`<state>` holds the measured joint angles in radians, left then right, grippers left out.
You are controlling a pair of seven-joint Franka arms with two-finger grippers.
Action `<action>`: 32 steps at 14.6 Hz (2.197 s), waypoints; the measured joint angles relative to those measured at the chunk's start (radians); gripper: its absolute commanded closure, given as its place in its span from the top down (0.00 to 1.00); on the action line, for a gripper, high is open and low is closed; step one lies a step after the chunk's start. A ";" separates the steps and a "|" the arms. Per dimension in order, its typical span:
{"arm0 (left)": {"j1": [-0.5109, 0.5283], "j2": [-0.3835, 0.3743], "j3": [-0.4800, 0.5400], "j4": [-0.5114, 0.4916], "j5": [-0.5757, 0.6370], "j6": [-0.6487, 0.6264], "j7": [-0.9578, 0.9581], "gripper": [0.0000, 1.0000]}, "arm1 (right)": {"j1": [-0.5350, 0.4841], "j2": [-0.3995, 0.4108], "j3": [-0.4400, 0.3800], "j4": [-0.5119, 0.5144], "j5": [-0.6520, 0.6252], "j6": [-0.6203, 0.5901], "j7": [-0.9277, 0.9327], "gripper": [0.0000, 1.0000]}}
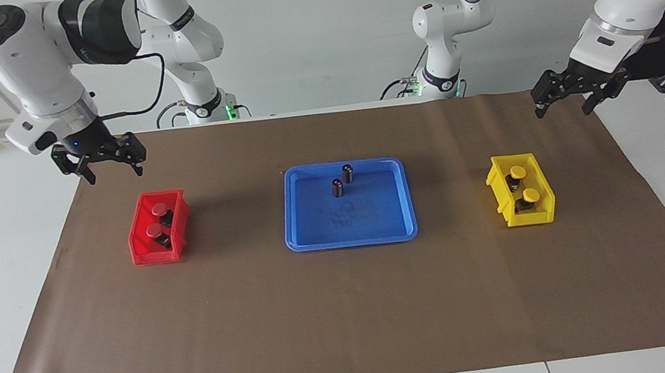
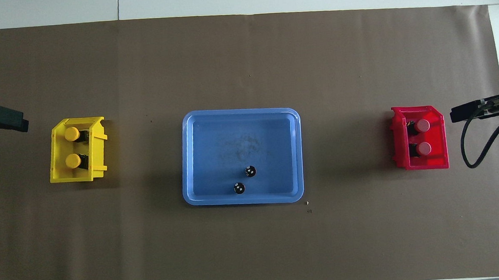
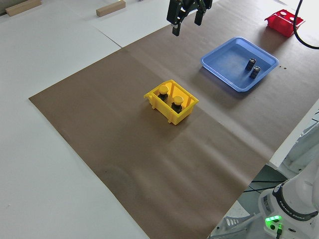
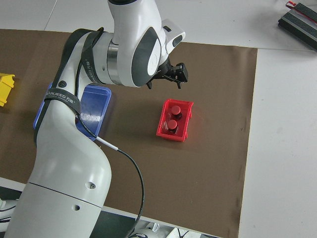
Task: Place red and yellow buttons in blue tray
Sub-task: 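Reach the right gripper down and grasp a red button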
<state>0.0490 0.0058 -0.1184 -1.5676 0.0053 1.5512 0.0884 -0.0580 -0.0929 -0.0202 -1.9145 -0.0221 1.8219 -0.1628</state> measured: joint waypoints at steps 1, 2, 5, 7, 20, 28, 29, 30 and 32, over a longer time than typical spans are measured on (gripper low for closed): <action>0.000 0.000 0.000 0.000 0.000 0.000 0.000 1.00 | -0.001 0.013 -0.001 -0.025 0.008 0.036 0.000 0.74; 0.000 0.000 0.000 0.000 0.000 0.000 0.000 1.00 | -0.001 0.032 -0.001 -0.040 0.012 0.073 -0.002 0.74; 0.000 0.000 0.000 0.000 0.000 0.000 0.000 1.00 | -0.005 0.105 -0.003 -0.070 0.015 0.188 -0.015 0.74; 0.000 0.000 0.000 0.000 0.000 0.000 0.000 1.00 | -0.016 0.141 -0.003 -0.100 0.015 0.260 -0.025 0.73; 0.000 0.000 0.000 0.000 0.000 -0.001 0.000 1.00 | -0.020 0.156 -0.003 -0.281 0.015 0.488 -0.026 0.68; 0.000 0.000 0.000 0.000 0.000 -0.001 0.000 1.00 | -0.025 0.145 -0.003 -0.307 0.015 0.505 -0.037 0.68; 0.000 0.000 0.000 0.000 0.000 -0.001 0.000 1.00 | -0.028 0.144 -0.003 -0.311 0.015 0.513 -0.042 0.68; 0.000 0.000 0.000 0.000 0.000 -0.001 0.000 1.00 | -0.030 0.143 -0.004 -0.317 0.015 0.523 -0.049 0.66; 0.000 0.000 0.000 0.000 0.000 -0.001 0.000 1.00 | -0.032 0.140 -0.004 -0.330 0.016 0.537 -0.062 0.58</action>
<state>0.0490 0.0058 -0.1184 -1.5676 0.0053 1.5504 0.0884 -0.0897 0.0476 -0.0243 -2.2442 -0.0066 2.3589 -0.2246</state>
